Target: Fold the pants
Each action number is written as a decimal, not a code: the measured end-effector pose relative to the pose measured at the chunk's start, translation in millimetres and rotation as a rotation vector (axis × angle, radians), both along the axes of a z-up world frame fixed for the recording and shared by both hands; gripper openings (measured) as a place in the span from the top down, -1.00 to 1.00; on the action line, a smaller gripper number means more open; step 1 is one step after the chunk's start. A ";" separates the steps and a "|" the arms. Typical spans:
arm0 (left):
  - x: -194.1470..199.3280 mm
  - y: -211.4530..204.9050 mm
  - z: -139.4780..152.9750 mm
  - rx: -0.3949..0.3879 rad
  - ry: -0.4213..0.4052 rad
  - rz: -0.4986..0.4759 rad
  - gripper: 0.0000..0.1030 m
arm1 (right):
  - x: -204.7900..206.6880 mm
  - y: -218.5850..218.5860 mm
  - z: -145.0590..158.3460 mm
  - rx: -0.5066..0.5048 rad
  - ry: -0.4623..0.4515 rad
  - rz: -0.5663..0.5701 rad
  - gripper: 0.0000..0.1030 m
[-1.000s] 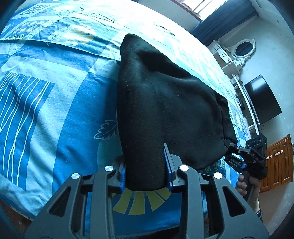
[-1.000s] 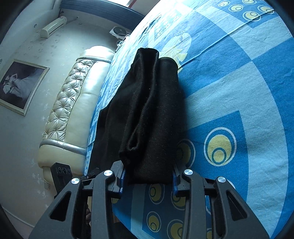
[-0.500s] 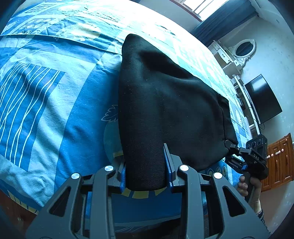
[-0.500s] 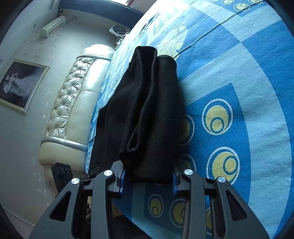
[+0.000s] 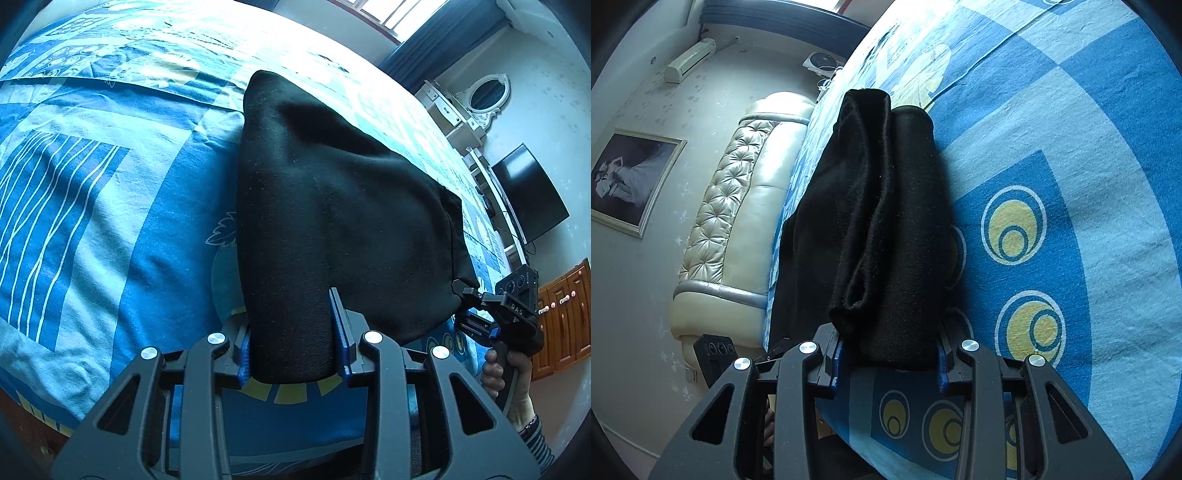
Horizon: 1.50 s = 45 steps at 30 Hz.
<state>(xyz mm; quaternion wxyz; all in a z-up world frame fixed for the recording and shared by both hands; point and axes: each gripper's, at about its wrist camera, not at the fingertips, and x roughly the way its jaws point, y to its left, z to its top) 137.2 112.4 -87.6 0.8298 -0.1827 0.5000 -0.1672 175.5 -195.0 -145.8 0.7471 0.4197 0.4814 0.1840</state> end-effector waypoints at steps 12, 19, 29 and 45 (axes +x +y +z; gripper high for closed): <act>-1.6 0.1 -2.4 -0.011 -0.010 -0.003 0.32 | -1.5 -1.1 -0.8 0.003 -0.002 -0.002 0.28; -1.9 0.1 -2.3 -0.006 -0.012 -0.005 0.32 | -1.6 -2.5 -1.4 0.009 -0.005 -0.006 0.28; -2.2 -4.0 -0.4 0.076 -0.044 0.001 0.02 | -3.8 -10.7 -6.7 0.069 0.000 -0.031 0.17; -38.6 -26.3 19.3 0.295 -0.114 0.031 -0.74 | -40.5 -29.1 2.2 0.203 -0.028 -0.072 -0.53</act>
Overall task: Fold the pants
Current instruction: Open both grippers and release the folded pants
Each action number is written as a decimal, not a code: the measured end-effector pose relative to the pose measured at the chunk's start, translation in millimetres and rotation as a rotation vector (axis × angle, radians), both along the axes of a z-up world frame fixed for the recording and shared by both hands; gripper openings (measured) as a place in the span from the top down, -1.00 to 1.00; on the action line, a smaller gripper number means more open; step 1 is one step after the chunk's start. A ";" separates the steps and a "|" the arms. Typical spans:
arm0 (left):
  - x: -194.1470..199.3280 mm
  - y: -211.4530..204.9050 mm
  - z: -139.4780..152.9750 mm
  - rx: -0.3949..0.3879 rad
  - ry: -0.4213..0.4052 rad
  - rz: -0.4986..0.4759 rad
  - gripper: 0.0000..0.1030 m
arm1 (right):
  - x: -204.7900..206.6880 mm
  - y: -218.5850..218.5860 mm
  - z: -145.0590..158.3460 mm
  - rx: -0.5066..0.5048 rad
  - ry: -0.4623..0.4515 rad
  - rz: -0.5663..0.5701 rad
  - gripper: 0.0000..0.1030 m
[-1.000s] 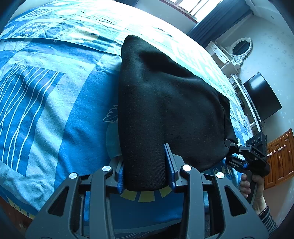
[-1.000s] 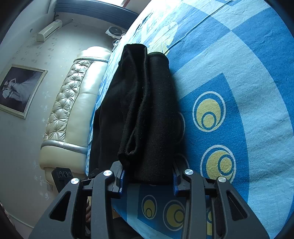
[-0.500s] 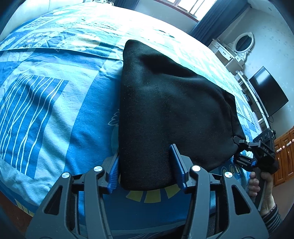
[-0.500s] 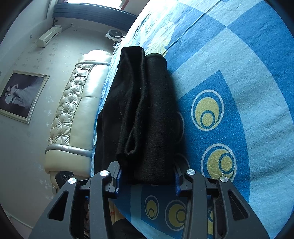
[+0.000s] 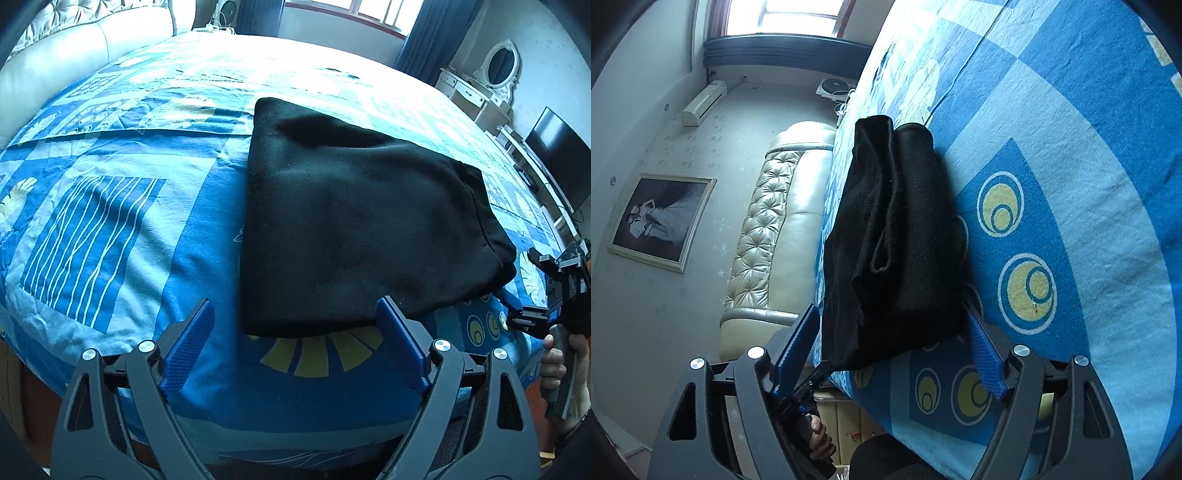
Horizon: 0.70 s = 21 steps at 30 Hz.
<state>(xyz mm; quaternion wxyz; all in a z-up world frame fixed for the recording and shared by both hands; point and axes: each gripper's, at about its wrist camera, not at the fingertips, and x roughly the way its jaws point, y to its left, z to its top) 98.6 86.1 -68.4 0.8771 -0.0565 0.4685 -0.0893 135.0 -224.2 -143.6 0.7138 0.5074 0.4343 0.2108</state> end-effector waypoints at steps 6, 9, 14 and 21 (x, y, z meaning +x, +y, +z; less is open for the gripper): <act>-23.9 -19.0 13.2 0.062 -0.016 -0.004 -0.77 | -25.2 -3.9 8.6 -0.044 0.024 0.030 -0.54; -34.5 -26.3 19.3 0.087 -0.031 0.010 -0.78 | -34.6 -5.3 12.2 -0.073 0.051 0.027 -0.57; -52.8 -36.4 30.0 0.156 -0.077 0.033 -0.78 | -49.6 -0.3 25.9 -0.249 0.083 0.016 -0.58; -73.1 -29.5 41.5 0.165 -0.140 0.074 -0.81 | -71.0 7.4 60.8 -0.615 0.015 -0.041 -0.58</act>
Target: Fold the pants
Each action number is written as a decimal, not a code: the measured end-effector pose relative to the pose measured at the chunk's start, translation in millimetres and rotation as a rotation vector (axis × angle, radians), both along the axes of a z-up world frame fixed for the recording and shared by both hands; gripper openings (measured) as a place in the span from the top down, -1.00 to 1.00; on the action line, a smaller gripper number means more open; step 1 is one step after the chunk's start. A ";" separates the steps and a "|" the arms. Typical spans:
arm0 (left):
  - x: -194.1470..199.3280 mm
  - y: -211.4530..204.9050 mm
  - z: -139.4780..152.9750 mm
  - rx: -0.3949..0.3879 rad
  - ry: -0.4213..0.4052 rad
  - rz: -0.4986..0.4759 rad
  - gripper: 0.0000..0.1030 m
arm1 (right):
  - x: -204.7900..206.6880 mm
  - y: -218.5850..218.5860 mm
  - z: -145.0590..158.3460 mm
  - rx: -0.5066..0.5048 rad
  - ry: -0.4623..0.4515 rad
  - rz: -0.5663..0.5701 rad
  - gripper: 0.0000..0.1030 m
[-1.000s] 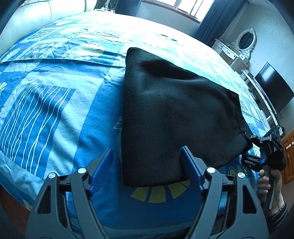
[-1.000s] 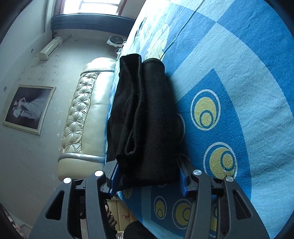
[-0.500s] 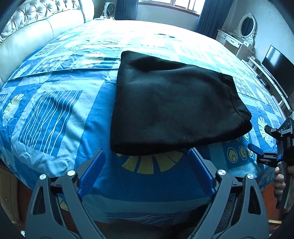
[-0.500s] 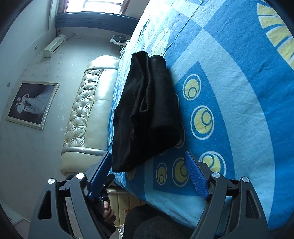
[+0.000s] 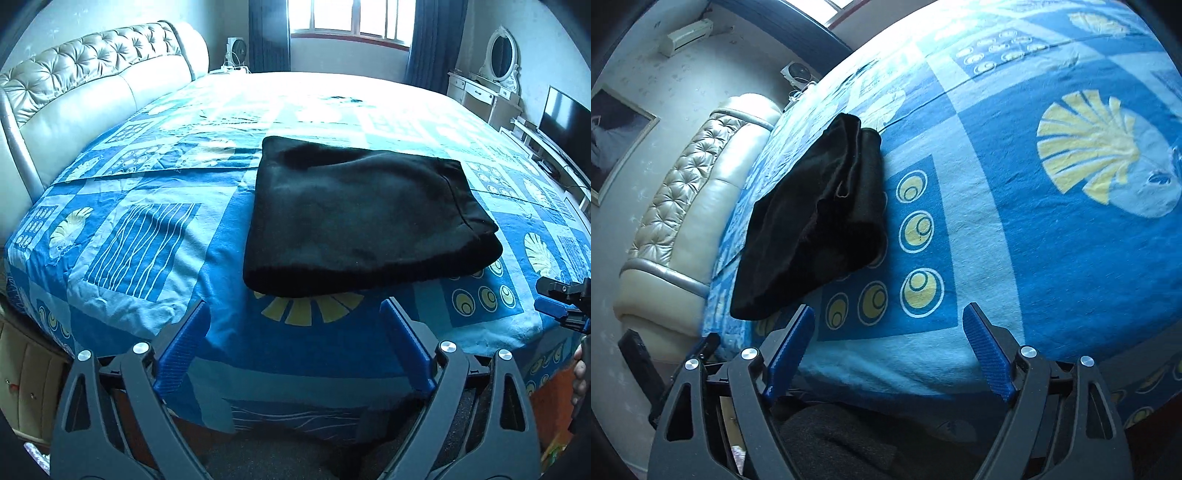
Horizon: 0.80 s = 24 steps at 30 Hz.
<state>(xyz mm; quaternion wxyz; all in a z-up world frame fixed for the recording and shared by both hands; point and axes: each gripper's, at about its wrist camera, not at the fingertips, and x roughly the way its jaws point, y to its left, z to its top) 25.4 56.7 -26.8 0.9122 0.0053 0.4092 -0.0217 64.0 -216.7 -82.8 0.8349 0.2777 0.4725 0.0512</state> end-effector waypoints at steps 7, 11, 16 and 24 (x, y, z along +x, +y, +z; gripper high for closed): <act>0.3 4.8 2.4 0.008 -0.024 0.030 -0.81 | -8.6 7.9 14.6 -0.289 -0.089 -0.007 -0.59; -1.2 0.8 2.3 0.000 -0.020 0.023 -0.81 | -6.1 13.2 15.2 -0.325 -0.098 -0.001 -0.59; -1.9 -7.2 0.9 0.015 -0.008 0.003 -0.81 | -5.7 16.3 16.0 -0.349 -0.106 0.006 -0.59; -5.7 -13.6 0.8 0.032 -0.016 -0.004 -0.81 | -8.6 23.3 17.6 -0.364 -0.108 0.021 -0.59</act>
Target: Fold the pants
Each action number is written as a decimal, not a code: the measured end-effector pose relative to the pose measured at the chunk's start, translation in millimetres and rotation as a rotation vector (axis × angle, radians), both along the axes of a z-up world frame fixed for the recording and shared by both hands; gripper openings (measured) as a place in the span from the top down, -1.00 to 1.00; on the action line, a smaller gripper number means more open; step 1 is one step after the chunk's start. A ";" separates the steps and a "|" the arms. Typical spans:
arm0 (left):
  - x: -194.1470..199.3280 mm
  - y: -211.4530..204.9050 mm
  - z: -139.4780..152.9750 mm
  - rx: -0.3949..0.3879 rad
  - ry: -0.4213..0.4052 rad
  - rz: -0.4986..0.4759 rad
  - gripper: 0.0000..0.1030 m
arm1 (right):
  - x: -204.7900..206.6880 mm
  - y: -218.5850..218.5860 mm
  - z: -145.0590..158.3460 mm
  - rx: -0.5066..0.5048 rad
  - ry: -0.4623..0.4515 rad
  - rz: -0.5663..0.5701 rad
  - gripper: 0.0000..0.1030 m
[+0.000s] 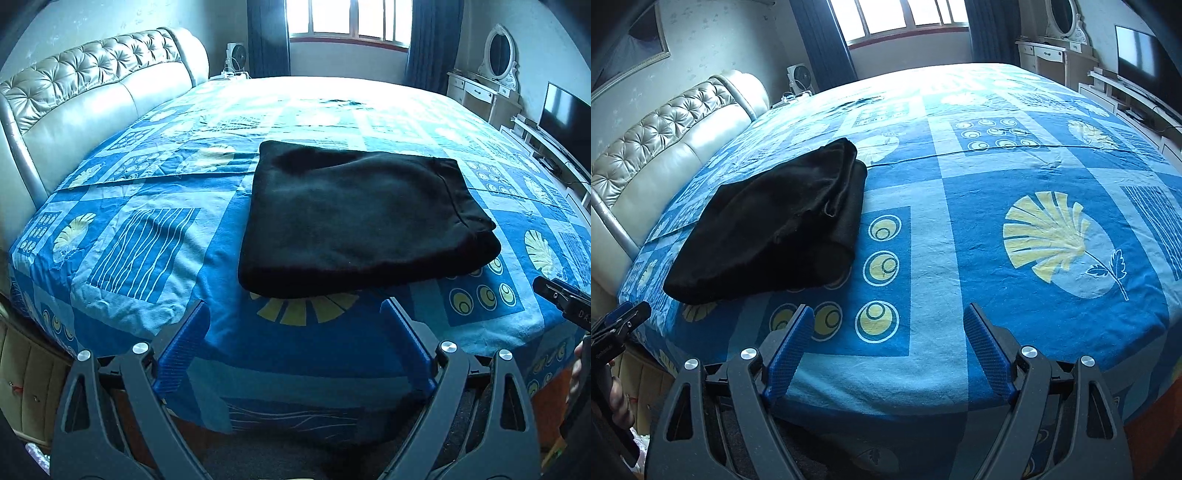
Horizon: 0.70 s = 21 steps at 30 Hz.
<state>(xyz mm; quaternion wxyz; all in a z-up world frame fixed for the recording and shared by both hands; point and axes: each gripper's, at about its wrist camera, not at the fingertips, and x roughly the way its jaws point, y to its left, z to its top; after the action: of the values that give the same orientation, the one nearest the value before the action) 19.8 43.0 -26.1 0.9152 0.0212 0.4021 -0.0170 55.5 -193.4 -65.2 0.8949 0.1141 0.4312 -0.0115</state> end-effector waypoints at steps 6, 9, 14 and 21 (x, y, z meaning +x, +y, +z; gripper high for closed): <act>1.0 1.1 -1.0 -0.020 0.017 0.003 -0.81 | -2.3 6.0 3.3 -0.027 -0.018 0.010 -0.59; -0.8 0.5 -0.5 -0.020 0.010 0.007 -0.81 | -2.5 6.8 3.0 -0.027 -0.016 0.009 -0.59; -1.4 -0.2 0.3 -0.015 0.004 0.006 -0.81 | -3.1 7.7 4.1 -0.032 -0.026 -0.001 -0.60; -1.4 -0.3 1.0 -0.007 0.001 0.014 -0.81 | -3.1 6.7 2.9 -0.028 -0.027 -0.007 -0.67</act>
<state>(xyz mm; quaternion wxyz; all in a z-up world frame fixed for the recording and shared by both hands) 18.4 42.7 -25.0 0.9151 0.0150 0.4027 -0.0120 52.4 -186.7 -62.3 0.9021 0.1032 0.4186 -0.0190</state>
